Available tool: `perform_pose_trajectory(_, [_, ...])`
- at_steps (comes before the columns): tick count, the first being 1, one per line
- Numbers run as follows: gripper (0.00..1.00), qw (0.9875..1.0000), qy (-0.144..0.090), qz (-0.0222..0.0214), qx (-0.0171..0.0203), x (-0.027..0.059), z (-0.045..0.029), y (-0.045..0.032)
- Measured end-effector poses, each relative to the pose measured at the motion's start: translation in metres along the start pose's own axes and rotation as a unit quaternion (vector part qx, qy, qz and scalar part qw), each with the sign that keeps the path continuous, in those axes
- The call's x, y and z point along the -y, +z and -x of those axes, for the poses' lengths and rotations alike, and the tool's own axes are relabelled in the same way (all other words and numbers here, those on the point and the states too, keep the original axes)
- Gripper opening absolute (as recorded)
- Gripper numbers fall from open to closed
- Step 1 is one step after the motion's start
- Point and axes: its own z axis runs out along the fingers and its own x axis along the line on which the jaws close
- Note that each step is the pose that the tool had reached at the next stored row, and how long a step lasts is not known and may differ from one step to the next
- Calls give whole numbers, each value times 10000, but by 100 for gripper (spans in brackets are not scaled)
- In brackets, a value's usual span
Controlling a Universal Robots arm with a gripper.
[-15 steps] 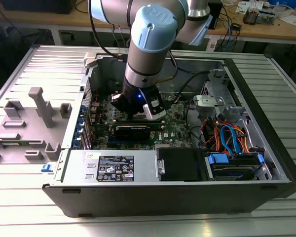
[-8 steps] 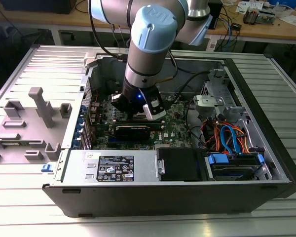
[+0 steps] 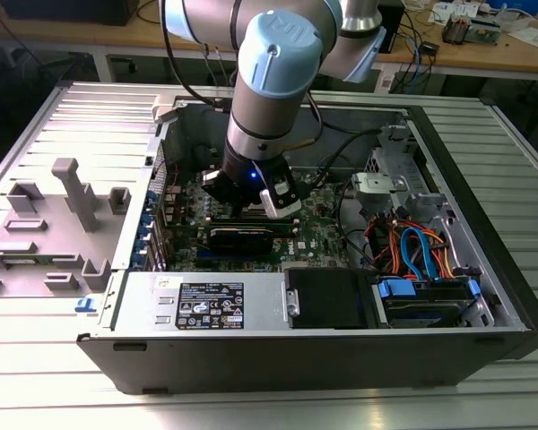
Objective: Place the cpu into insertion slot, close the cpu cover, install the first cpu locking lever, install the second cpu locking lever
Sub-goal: 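Install the second cpu locking lever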
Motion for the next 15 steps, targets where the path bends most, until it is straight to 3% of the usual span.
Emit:
perform_pose_trajectory(6, [11, 10000, -10, 13, 26, 0, -12, 3])
perform_pose_trajectory(15, [11, 10000, -43, 75, 33, 1, -17, 14])
